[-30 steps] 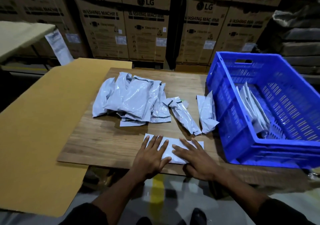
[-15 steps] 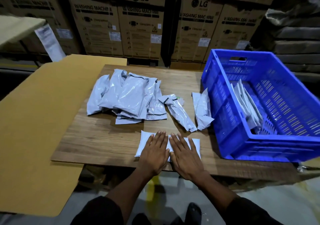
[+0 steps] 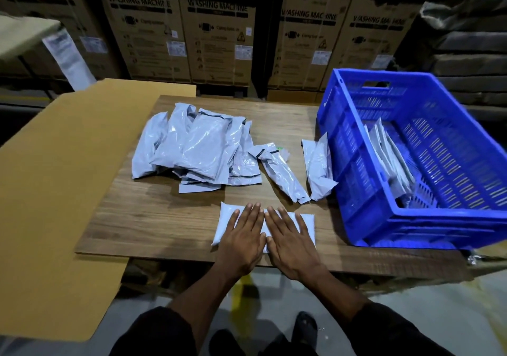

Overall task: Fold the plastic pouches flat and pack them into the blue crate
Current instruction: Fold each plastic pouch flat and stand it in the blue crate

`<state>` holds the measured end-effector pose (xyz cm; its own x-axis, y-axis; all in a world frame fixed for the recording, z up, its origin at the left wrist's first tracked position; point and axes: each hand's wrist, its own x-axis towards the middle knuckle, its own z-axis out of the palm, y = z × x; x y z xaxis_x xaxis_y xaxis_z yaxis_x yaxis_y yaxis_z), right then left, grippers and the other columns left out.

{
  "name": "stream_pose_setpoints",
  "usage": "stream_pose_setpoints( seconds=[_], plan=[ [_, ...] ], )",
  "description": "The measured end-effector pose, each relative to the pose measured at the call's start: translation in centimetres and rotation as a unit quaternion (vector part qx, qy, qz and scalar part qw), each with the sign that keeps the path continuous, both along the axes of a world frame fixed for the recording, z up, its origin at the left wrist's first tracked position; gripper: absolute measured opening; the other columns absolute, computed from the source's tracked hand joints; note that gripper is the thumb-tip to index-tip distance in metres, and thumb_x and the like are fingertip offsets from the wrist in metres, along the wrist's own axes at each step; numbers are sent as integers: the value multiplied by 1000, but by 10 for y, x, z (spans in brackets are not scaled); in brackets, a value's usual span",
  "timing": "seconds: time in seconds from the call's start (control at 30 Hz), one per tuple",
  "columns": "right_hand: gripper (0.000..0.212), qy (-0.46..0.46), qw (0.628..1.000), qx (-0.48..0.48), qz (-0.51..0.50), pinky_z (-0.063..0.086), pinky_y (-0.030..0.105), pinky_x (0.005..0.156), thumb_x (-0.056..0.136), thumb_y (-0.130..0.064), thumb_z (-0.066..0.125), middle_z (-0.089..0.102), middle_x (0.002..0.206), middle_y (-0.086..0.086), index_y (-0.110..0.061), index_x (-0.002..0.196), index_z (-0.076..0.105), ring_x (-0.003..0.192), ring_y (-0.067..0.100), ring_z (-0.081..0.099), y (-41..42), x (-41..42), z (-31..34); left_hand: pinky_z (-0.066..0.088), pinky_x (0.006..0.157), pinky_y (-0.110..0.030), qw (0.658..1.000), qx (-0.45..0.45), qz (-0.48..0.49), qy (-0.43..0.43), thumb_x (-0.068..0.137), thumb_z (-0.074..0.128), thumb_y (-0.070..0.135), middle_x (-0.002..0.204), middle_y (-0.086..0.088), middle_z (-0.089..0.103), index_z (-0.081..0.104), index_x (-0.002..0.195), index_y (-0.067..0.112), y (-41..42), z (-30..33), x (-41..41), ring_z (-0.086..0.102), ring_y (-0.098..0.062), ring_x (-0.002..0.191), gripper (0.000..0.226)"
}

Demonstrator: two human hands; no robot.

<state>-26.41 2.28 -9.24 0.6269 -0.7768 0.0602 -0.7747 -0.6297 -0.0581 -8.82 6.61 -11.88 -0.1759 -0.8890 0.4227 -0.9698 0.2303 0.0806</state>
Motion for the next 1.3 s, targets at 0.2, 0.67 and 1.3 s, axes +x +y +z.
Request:
stream_pose_setpoints(
  seconds=[0.2,0.67,1.3],
  plan=[
    [59,1,1000,11,4,12,49,120,103,-39,25,22,165,-3,-18,158,26,153,16,15,0,-1,2,36,116,-53,999,34,-2,20,107,38,31,163,-15,33,40,154,3,2,1,2,27,-28,153,55],
    [63,43,998,44,-9,10,48,119,102,-48,25,18,166,-3,-18,157,28,153,20,18,0,-2,6,32,116,-56,977,181,92,69,93,36,76,162,-8,38,47,152,19,7,8,22,33,-41,147,83],
    [81,67,992,106,24,9,46,117,87,-50,32,28,161,13,-9,156,30,151,29,24,7,25,19,8,122,-19,927,188,7,325,108,24,37,162,-6,36,35,155,9,-3,43,-22,30,-14,151,56]
  ],
)
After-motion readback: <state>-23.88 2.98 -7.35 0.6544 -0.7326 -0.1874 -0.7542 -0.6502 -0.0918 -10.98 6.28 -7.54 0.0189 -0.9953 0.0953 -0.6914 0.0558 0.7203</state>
